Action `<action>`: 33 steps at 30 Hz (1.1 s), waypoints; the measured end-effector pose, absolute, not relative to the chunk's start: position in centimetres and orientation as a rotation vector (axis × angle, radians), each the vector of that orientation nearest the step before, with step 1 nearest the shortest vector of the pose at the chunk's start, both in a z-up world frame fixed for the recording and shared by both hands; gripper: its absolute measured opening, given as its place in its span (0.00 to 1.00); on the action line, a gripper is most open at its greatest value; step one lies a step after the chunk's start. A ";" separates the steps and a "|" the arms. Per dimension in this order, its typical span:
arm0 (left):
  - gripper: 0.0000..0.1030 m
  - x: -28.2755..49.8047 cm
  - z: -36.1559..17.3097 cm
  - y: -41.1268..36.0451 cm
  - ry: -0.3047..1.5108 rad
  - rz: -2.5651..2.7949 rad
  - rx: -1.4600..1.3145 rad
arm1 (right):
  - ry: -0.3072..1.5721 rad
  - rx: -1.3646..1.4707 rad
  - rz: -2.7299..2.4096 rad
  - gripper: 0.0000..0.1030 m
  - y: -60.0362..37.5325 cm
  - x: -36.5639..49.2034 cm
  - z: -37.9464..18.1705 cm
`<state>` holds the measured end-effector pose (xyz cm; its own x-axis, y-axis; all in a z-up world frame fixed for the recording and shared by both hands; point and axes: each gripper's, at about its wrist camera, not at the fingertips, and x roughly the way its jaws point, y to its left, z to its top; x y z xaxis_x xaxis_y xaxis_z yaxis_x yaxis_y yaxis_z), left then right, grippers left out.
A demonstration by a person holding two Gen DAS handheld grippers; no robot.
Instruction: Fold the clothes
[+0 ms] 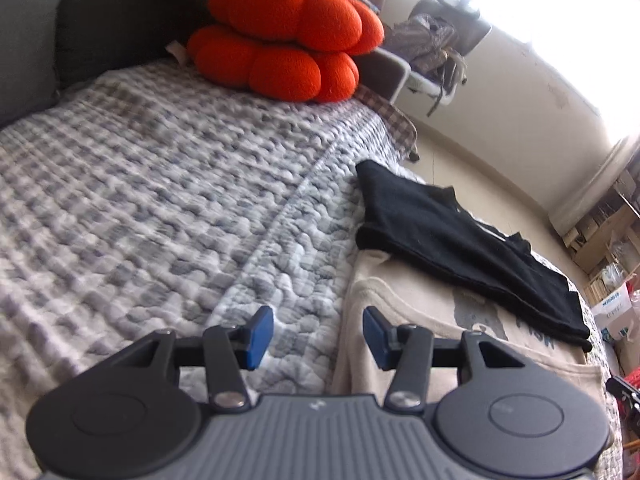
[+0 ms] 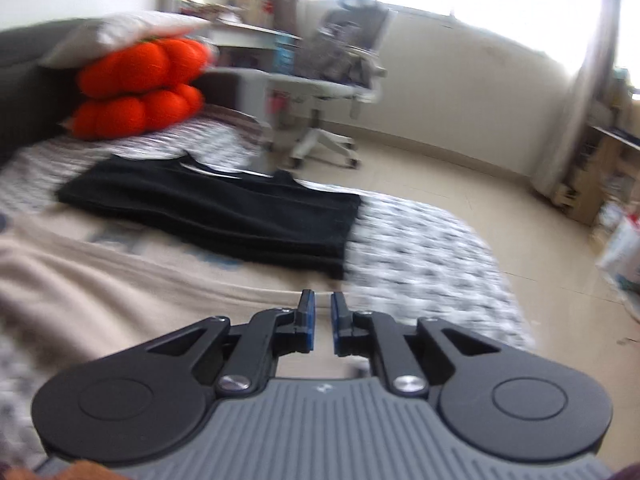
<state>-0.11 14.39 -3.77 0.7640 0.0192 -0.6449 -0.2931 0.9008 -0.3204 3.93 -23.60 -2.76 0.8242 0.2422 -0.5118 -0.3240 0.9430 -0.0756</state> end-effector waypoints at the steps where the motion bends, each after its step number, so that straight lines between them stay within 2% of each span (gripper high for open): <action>1: 0.49 -0.7 -3.4 14.1 0.673 0.163 -0.410 | 0.520 -0.164 0.347 0.11 -22.7 3.4 -2.7; 7: 0.47 -3.4 -2.5 12.3 0.566 0.026 -0.463 | 0.510 -0.205 0.582 0.12 -15.5 1.9 -2.2; 9: 0.44 -2.8 -3.1 11.3 0.607 0.025 -0.400 | 0.533 -0.212 0.626 0.12 -13.4 2.1 -2.4; 14: 0.44 -0.8 -5.5 9.7 0.753 0.107 -0.222 | 0.626 -0.306 0.712 0.14 -9.8 1.5 -4.6; 19: 0.46 -1.0 -5.5 11.1 0.771 0.125 -0.242 | 0.731 -0.367 0.783 0.19 -10.5 0.5 -5.0; 28: 0.46 -2.0 -5.1 12.7 0.783 0.141 -0.320 | 0.589 -0.249 0.813 0.18 -10.5 0.1 -3.5; 33: 0.46 -2.1 -5.0 13.1 0.774 0.137 -0.348 | 0.602 -0.272 0.760 0.18 -7.2 1.9 -5.1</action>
